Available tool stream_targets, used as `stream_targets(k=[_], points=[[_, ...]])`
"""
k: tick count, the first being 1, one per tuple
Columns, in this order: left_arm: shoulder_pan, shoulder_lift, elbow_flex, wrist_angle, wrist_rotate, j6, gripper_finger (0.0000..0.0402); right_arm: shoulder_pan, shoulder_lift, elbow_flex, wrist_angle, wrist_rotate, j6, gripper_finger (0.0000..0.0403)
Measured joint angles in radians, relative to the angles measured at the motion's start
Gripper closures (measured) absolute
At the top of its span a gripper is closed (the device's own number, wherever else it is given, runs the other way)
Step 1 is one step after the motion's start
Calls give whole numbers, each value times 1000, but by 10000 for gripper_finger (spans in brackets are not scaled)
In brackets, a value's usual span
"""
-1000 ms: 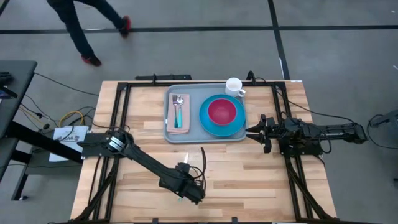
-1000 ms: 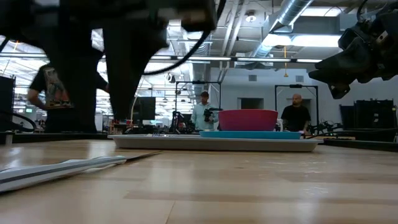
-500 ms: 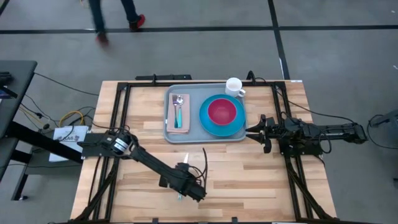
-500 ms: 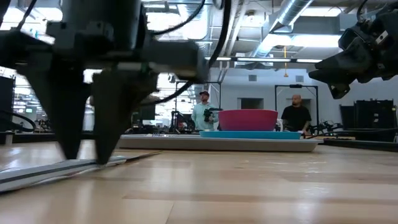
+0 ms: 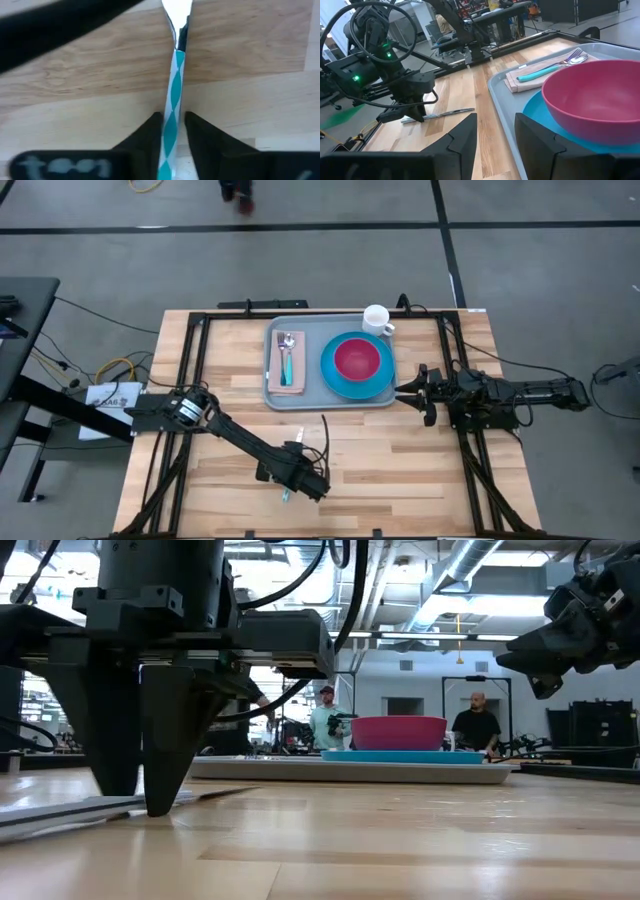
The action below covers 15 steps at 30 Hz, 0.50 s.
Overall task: Set up tray
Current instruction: Put the green knife on the light brown napkin
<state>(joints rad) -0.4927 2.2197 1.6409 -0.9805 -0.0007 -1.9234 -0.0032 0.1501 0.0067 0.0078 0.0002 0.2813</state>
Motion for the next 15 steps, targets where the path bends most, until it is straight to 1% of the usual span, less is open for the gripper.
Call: stream_targets(k=[3, 4, 10, 12, 15], points=[[0, 2, 0, 6, -15, 9, 373, 0, 0, 0, 0, 0, 0, 280], [0, 2, 0, 5, -21, 16, 383, 0, 0, 0, 0, 0, 0, 280], [10, -14, 13, -13, -25, 51, 385, 0, 0, 0, 0, 0, 0, 280], [7, -21, 29, -57, -71, 47, 389, 0, 0, 0, 0, 0, 0, 280], [11, -65, 60, -143, -203, 8, 389, 0, 0, 0, 0, 0, 0, 280]])
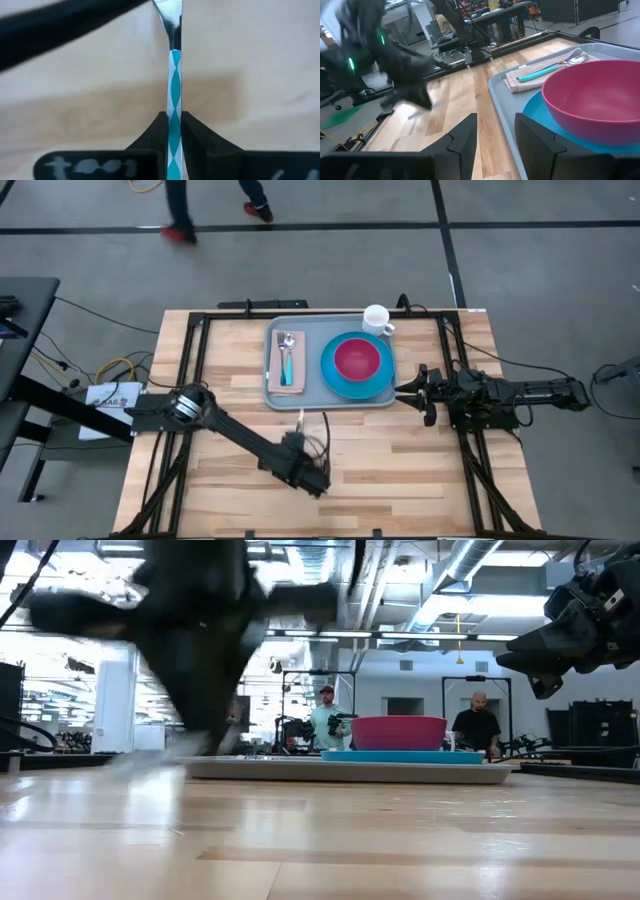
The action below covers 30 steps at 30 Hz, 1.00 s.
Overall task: Set up tray
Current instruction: Put the green knife on the light brown napkin
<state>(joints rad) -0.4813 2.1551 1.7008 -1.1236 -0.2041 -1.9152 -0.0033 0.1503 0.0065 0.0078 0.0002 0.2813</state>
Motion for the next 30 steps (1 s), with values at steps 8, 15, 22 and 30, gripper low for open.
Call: stream_targets(k=[8, 15, 22, 30], points=[[65, -164, 24, -183, -254, -57, 389, 0, 0, 0, 0, 0, 0, 280], [277, -233, 24, -227, -272, 232, 389, 0, 0, 0, 0, 0, 0, 280], [541, -240, 24, -75, -239, 585, 389, 0, 0, 0, 0, 0, 0, 280], [747, -239, 11, 39, -162, 768, 389, 0, 0, 0, 0, 0, 0, 280]])
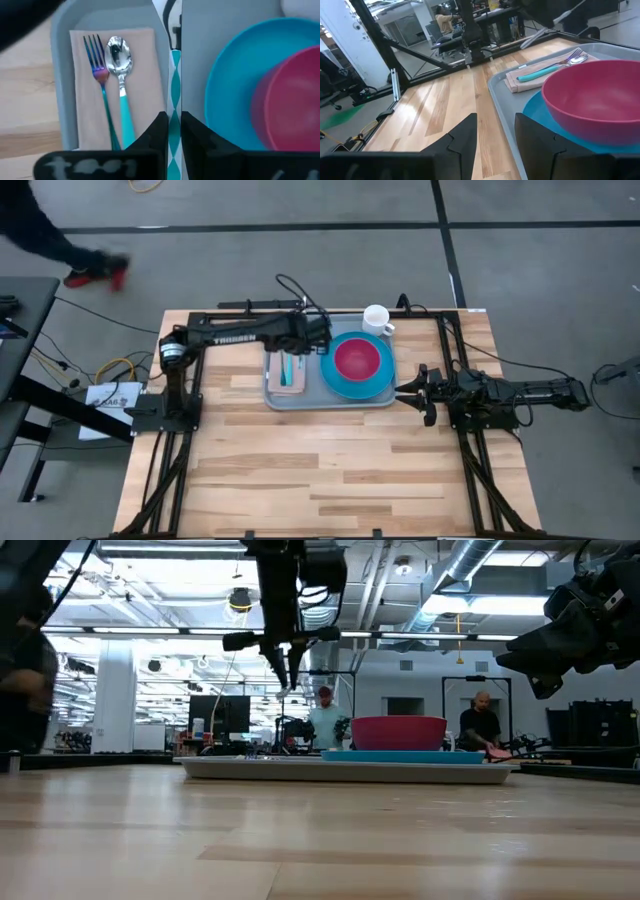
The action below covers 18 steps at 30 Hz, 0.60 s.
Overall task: Set up tray
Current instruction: Put the green knife on the light brown napkin
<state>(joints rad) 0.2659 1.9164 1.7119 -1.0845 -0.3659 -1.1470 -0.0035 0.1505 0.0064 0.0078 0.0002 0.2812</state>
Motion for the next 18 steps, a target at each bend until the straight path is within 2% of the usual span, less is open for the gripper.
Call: stream_targets(k=[6, 14, 18], points=[[66, 30, 0, 18, 81, 62, 389, 0, 0, 0, 0, 0, 0, 280], [75, 152, 0, 30, 189, 67, 389, 0, 0, 0, 0, 0, 0, 280], [70, 184, 0, 24, 176, 49, 389, 0, 0, 0, 0, 0, 0, 280]])
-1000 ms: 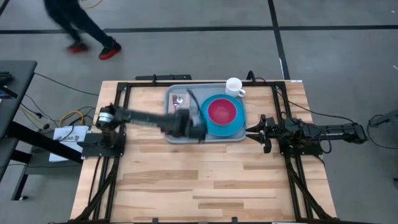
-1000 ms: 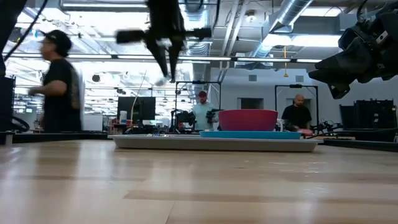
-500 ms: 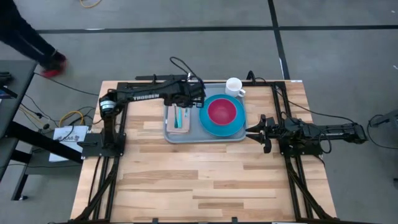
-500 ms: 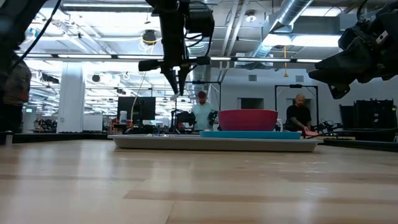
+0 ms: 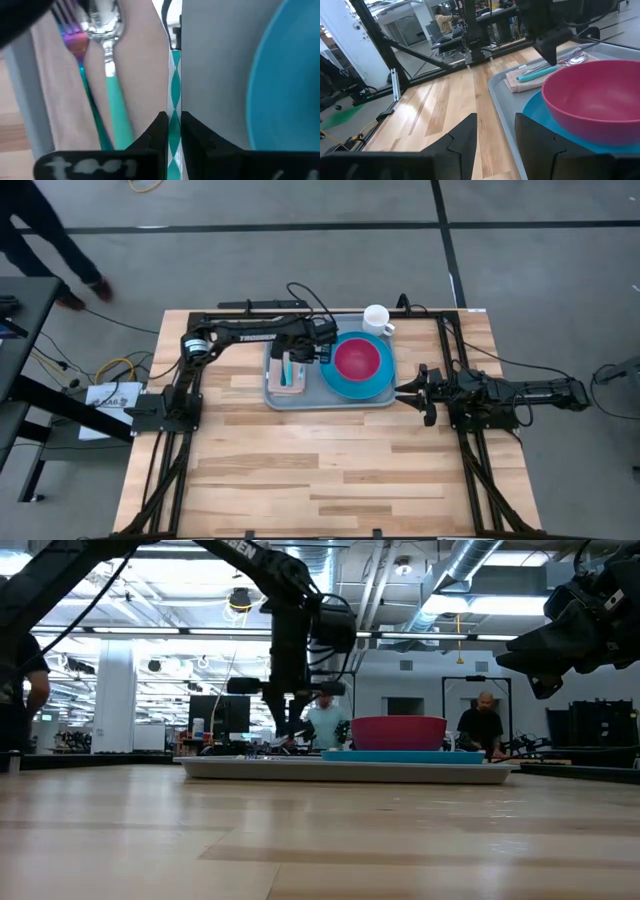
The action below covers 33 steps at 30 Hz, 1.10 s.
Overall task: Set up tray
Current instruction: Put the green knife on the light brown napkin
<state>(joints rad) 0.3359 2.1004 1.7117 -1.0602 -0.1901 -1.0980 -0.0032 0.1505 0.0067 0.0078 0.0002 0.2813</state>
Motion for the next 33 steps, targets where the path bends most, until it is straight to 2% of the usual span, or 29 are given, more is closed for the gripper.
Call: stream_targets(k=[3, 7, 17, 23, 27, 33], points=[[3, -3, 0, 2, -33, -21, 389, 0, 0, 0, 0, 0, 0, 280], [31, -3, 1, -36, 14, -22, 389, 0, 0, 0, 0, 0, 0, 280], [58, -3, 1, -40, 43, -3, 389, 0, 0, 0, 0, 0, 0, 280], [46, -4, -90, 5, 88, -10, 389, 0, 0, 0, 0, 0, 0, 280], [21, -4, -156, 96, 97, -19, 389, 0, 0, 0, 0, 0, 0, 280], [17, -5, -193, 170, 115, -58, 389, 0, 0, 0, 0, 0, 0, 280]])
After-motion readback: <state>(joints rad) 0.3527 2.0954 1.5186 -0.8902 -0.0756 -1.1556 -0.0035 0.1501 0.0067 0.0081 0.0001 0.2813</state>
